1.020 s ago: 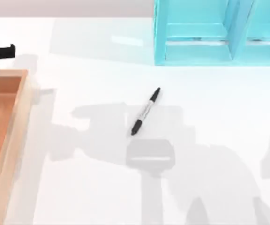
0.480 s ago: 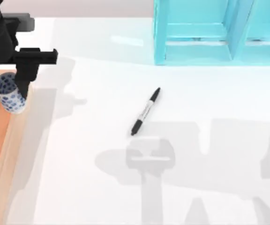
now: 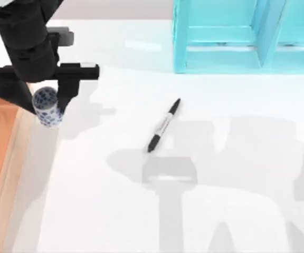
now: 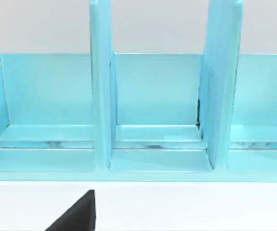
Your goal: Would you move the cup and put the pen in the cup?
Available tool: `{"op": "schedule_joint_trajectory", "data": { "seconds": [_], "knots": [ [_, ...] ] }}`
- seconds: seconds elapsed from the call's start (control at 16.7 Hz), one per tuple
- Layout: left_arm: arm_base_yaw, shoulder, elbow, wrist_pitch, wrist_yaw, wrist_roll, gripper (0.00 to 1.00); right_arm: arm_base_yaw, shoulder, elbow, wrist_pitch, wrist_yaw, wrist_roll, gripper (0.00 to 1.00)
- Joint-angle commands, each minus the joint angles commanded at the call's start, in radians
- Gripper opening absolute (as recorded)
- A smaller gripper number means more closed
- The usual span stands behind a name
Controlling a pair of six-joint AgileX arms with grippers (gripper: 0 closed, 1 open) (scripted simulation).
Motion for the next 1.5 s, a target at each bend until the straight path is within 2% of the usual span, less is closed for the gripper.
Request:
{"op": "schedule_joint_trajectory", "data": {
  "seconds": [0.24,0.54,1.5],
  "knots": [
    [-0.076,0.098,-0.01,0.106,-0.001,-0.069,0.0,0.0,0.0,0.0,0.0,0.0,0.0,1.0],
    [-0.073,0.098,-0.01,0.107,0.0,-0.067,0.0,0.0,0.0,0.0,0.0,0.0,0.0,1.0],
    [-0.075,0.134,-0.141,0.272,-0.001,-0.067,0.0,0.0,0.0,0.0,0.0,0.0,0.0,1.0]
  ]
}}
